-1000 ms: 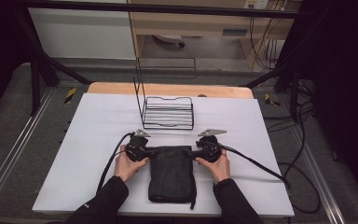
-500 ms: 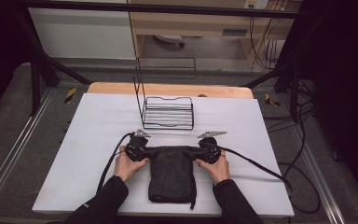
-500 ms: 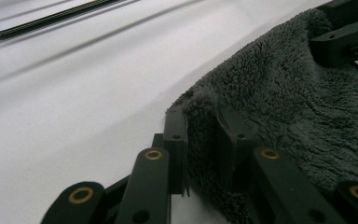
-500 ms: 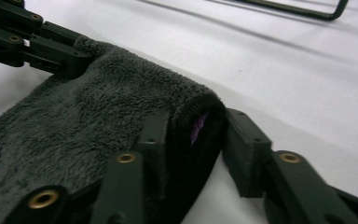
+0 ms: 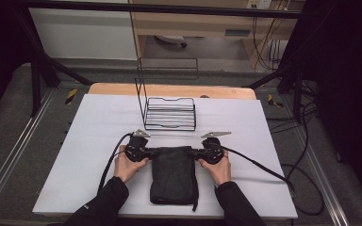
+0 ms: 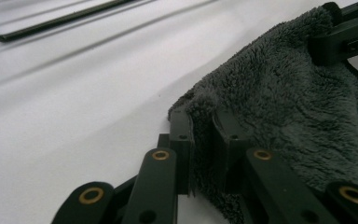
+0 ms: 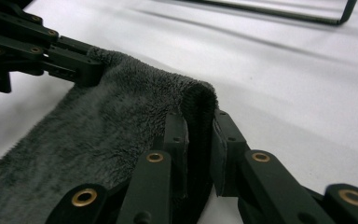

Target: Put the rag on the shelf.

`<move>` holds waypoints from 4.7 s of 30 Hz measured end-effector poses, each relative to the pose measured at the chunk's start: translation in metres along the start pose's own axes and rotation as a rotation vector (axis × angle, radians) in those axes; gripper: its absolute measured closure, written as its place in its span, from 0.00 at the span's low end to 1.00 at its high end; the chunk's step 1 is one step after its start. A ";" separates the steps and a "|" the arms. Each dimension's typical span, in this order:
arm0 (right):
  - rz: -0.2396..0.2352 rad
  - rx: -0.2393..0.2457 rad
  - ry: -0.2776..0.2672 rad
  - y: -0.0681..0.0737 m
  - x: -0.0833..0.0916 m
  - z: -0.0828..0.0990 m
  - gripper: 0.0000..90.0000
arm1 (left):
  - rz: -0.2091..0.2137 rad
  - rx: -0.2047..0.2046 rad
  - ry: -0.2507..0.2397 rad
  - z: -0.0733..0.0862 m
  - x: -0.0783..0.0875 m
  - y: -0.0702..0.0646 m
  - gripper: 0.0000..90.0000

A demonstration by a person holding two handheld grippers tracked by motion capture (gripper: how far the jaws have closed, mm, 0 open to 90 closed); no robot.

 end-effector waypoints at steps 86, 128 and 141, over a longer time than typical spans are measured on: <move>-0.082 0.279 -0.496 0.105 0.135 -0.064 0.93 | -0.162 -0.250 -0.482 -0.112 0.151 -0.045 0.90; -0.037 0.369 -0.814 0.162 0.170 -0.135 0.93 | -0.313 -0.222 -0.775 -0.180 0.201 -0.023 0.90; -0.024 0.393 -0.858 0.178 0.178 -0.169 0.93 | -0.345 -0.210 -0.828 -0.205 0.217 -0.009 0.90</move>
Point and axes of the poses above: each handheld gripper's, and its own axes: x roughly backward along the jaws, z roughly out of its underside, y roughly to its left, the point moved 5 cm from there along -x, roughly forward along the jaws, and after that the axes turned 15 degrees about -x, right-handed, at the moved point
